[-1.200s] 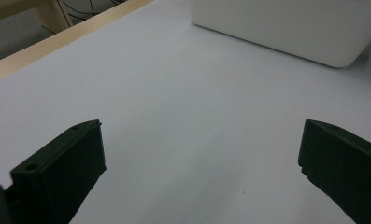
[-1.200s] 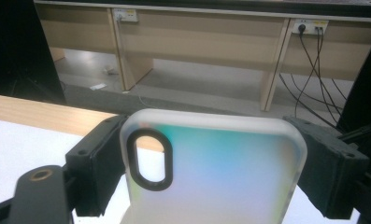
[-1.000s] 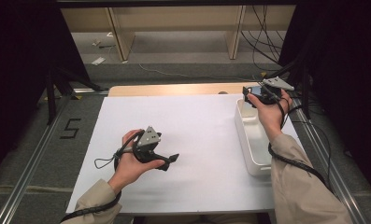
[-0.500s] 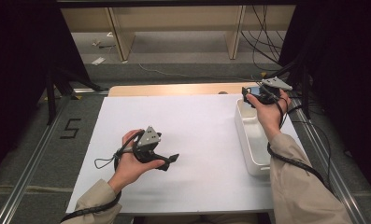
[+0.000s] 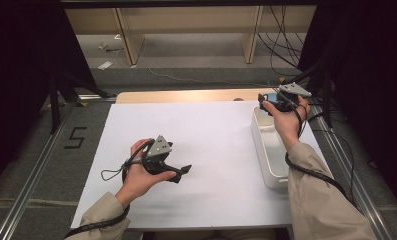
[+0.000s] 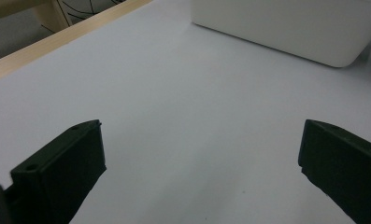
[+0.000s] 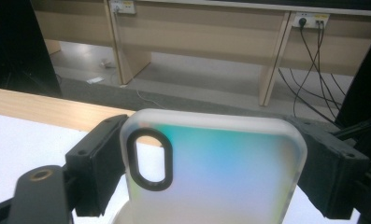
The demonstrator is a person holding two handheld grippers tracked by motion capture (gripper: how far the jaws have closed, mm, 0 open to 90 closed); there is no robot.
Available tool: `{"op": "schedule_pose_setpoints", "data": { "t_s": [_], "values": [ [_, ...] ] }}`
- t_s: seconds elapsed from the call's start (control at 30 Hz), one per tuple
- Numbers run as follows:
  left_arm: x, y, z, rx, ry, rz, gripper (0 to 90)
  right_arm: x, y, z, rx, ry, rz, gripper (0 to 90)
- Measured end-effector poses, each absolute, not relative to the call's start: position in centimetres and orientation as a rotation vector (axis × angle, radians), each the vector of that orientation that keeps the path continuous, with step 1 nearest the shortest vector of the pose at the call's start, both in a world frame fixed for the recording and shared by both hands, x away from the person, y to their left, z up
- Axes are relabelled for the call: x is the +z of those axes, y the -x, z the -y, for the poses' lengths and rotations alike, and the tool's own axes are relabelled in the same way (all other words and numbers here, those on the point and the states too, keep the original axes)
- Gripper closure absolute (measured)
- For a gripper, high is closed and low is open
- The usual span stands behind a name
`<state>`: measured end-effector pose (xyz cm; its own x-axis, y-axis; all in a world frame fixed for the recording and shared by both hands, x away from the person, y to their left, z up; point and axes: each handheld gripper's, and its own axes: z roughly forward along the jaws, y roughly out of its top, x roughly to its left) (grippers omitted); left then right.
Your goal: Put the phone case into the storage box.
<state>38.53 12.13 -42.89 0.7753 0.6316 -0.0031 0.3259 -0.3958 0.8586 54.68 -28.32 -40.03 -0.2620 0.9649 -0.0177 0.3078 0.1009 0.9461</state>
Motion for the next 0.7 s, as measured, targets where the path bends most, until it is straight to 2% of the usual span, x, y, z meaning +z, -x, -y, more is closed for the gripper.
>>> {"op": "schedule_pose_setpoints", "data": {
  "t_s": [0.7],
  "values": [
    [-42.93,-38.55,-12.13,0.401,-2.011,-0.718,0.2,-40.55,-55.07,28.03,1.157,-1.257,-1.691,18.5]
  ]
}}
